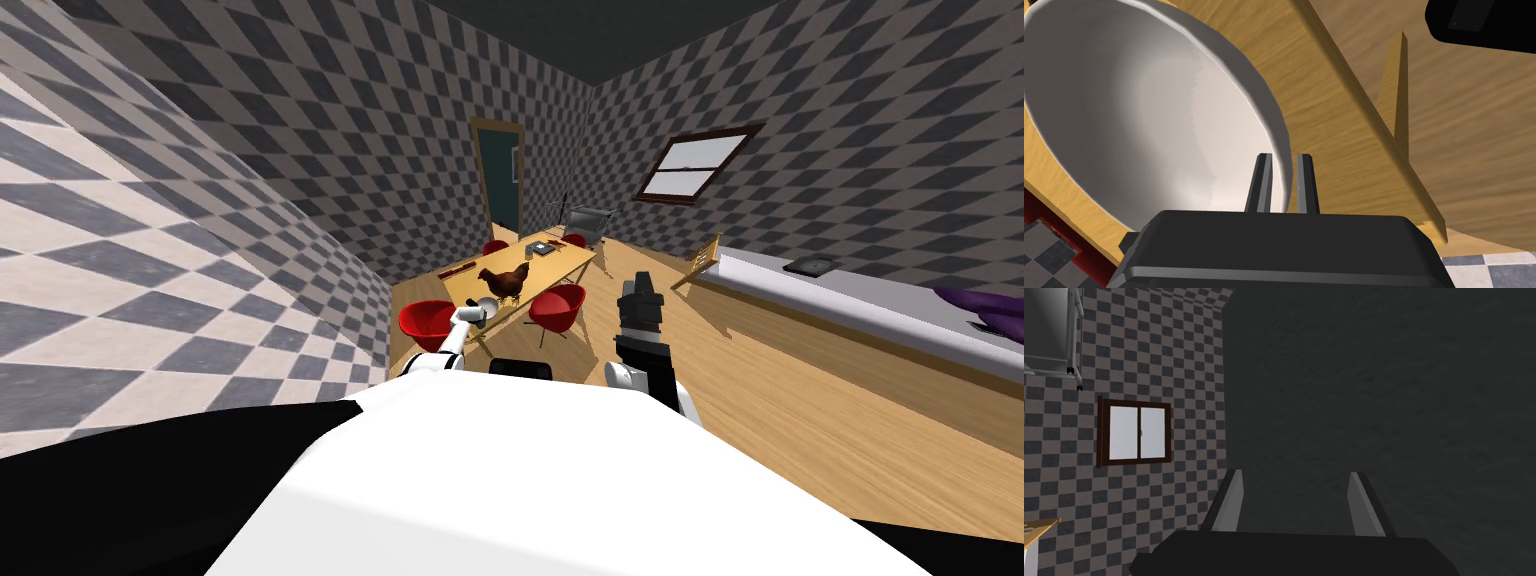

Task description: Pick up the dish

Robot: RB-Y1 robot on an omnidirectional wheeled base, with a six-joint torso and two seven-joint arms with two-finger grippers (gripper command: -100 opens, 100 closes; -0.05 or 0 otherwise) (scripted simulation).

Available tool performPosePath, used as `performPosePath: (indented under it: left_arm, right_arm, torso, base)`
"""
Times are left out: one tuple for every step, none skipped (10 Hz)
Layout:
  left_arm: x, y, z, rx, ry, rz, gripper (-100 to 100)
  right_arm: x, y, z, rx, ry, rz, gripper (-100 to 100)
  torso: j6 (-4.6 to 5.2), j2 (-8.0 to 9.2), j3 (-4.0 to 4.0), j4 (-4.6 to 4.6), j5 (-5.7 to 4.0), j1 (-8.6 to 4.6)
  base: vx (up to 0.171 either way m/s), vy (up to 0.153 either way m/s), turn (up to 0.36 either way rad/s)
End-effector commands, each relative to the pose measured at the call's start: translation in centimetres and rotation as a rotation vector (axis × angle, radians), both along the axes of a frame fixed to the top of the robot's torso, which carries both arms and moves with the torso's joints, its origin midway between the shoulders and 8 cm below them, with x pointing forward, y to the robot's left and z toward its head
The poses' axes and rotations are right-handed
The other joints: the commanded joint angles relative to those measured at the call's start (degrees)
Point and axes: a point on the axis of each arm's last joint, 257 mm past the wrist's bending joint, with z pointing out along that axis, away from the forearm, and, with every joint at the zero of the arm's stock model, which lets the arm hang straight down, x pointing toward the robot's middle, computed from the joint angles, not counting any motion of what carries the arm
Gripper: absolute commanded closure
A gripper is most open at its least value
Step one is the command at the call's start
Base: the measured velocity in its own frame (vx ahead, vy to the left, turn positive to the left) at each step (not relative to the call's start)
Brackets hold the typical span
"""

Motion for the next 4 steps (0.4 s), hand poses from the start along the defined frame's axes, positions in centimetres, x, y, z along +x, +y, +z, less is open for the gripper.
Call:
performPosePath:
  left_arm:
    - [0.4,-2.7,0.7,-0.001,-0.004,-0.015,100]
    - [0.6,-4.3,1.2,0.000,-0.009,-0.025,100]
    - [0.4,-3.4,0.8,0.000,-0.004,-0.020,100]
    - [0.5,-3.6,0.8,-0.001,-0.005,-0.020,0]
  right_arm:
    - [0.0,0.0,0.0,0.000,0.000,0.000,0]
    - [0.0,0.0,0.0,0.000,0.000,0.000,0]
    - [0.0,0.0,0.0,0.000,0.000,0.000,0]
    - [0.0,0.0,0.0,0.000,0.000,0.000,0]
  torso:
    - [0.00,0.00,0.00,0.00,0.00,0.00]
    - [0.00,0.00,0.01,0.02,0.00,0.08]
    - [0.00,-0.05,-0.01,0.01,0.00,0.12]
    - [0.00,-0.02,-0.01,0.00,-0.03,-0.05]
  base:
    - [0.010,0.105,0.170]
    - [0.025,0.108,0.124]
    - [0.014,0.043,0.008]
    - [0.002,0.009,-0.002]
